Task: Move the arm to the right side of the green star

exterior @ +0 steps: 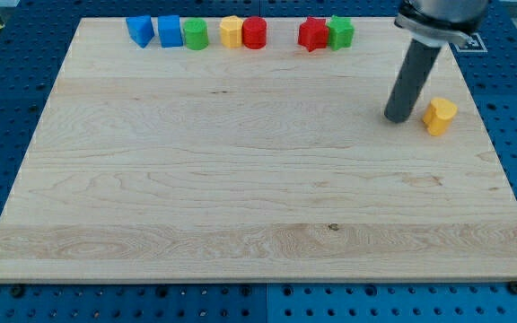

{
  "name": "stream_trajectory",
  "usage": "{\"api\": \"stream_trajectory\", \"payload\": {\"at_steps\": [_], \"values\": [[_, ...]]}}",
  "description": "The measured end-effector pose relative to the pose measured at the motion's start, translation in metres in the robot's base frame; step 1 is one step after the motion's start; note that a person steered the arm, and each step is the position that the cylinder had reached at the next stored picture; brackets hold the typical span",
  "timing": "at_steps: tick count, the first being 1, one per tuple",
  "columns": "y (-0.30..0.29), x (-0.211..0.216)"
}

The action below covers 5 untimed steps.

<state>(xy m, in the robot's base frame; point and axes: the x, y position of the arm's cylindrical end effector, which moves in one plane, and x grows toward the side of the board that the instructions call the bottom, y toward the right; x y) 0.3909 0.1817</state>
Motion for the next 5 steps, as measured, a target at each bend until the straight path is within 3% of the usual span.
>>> {"api": "stream_trajectory", "payload": {"at_steps": [2, 3, 5], "values": [[0.117, -0.063], [0.099, -0.110], [-0.006, -0.194]]}}
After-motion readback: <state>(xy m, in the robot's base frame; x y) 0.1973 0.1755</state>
